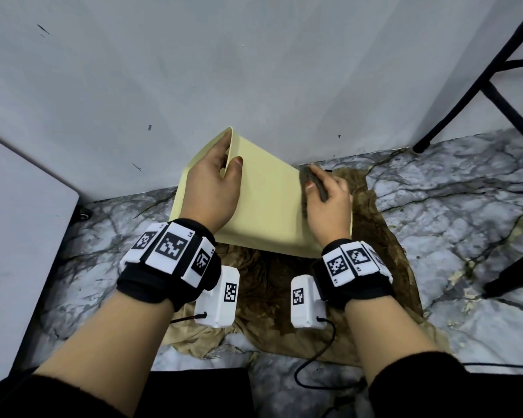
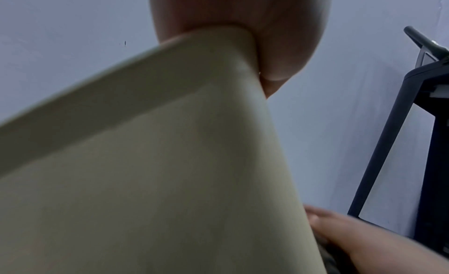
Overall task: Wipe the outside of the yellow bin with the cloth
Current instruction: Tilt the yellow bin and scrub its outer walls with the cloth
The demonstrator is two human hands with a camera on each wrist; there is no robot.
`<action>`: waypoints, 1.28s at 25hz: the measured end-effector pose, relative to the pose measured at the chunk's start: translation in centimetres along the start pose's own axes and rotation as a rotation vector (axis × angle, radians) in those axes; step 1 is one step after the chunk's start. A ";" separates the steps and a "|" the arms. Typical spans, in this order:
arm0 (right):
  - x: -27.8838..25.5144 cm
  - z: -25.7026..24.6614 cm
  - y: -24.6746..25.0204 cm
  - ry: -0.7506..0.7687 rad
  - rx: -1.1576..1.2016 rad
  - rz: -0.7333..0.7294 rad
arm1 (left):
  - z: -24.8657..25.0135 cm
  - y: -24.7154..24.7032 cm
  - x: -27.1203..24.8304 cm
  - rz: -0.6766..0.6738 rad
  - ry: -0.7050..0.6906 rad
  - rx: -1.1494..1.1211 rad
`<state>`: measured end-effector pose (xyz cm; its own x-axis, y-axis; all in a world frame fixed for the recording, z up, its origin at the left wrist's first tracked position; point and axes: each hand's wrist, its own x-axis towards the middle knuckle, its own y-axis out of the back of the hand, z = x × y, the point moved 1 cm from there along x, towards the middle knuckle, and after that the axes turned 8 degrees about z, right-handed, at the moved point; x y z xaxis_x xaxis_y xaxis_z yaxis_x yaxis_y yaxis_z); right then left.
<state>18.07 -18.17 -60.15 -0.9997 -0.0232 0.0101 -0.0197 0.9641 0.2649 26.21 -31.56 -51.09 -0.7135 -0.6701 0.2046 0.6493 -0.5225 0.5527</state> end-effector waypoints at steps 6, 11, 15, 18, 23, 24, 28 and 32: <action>0.7 3.2 2.2 -0.271 -0.052 0.101 | 0.3 -0.3 0.0 -0.026 0.050 -0.089; -0.6 0.0 0.1 -0.159 -0.001 0.093 | 0.3 -0.4 0.0 -0.013 0.053 -0.092; -2.5 -5.1 -2.7 0.141 0.039 0.005 | 0.5 -0.4 0.0 -0.001 0.019 -0.064; -3.2 -6.5 -3.3 0.244 0.063 -0.024 | 0.4 -0.1 -0.2 -0.002 0.000 -0.046; -3.5 -5.8 -3.1 0.258 0.074 -0.039 | 1.2 0.4 0.7 -0.017 0.049 -0.006; -3.7 -5.8 -3.2 0.272 0.079 -0.036 | 1.3 0.4 1.0 0.012 0.103 -0.040; -4.6 -5.8 -3.6 0.306 0.087 -0.039 | 0.9 0.2 0.9 0.131 0.185 -0.106; -4.6 -6.4 -3.5 0.325 0.102 -0.012 | 0.8 0.3 0.4 0.138 0.086 -0.092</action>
<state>22.80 -23.14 -54.90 -0.9423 -0.1023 0.3187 -0.0497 0.9843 0.1691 25.85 -31.56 -50.19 -0.5931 -0.7796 0.2011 0.7638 -0.4658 0.4467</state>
